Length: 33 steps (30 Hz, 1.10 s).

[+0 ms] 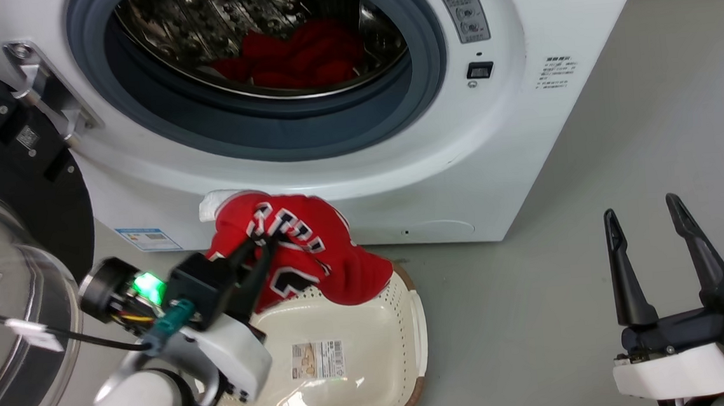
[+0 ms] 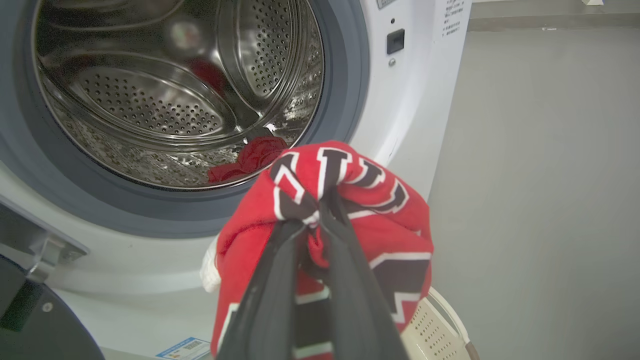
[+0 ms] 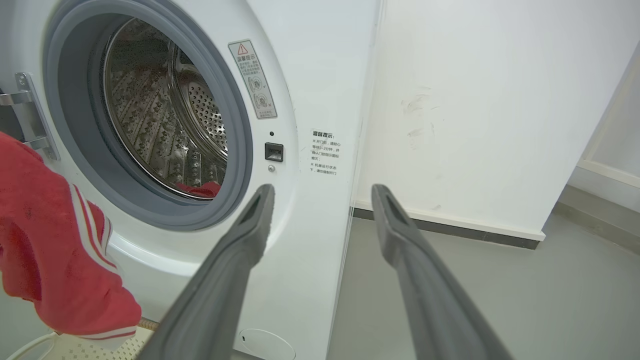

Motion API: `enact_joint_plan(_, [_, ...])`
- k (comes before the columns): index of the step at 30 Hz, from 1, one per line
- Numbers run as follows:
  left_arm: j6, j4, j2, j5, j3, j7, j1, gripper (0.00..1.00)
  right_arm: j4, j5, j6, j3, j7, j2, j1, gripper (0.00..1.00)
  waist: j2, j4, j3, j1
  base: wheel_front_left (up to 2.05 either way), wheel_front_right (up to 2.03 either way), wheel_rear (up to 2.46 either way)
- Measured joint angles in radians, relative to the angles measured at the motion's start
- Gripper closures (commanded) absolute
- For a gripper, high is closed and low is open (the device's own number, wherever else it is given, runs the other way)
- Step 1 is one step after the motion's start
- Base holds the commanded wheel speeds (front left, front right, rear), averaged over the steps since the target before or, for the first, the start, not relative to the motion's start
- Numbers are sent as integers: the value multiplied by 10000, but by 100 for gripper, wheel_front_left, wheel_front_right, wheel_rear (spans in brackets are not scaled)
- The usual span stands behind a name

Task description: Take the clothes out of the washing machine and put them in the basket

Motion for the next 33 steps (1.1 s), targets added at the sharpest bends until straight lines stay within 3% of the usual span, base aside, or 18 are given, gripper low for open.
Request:
enact_joint_plan(14, [-1423,4410,-1588,-142,-1237,-614,-282,100,-199,-125,-2,50,0,0,-1149,0,-1,-397,1969,2,0,0,0])
enact_joint_plan(26, [-2259,9139,-2769,320,-1703,-1225,-2301,100,-508,213,0,151,0,-2,-2378,0,0,-1292,4175,3,0,0,0])
enact_joint_plan(33, [-2466,11522,-3243,660,-1998,-1097,-3690,100,-683,491,0,234,0,-4,-2871,0,0,-1807,5406,3,0,0,0])
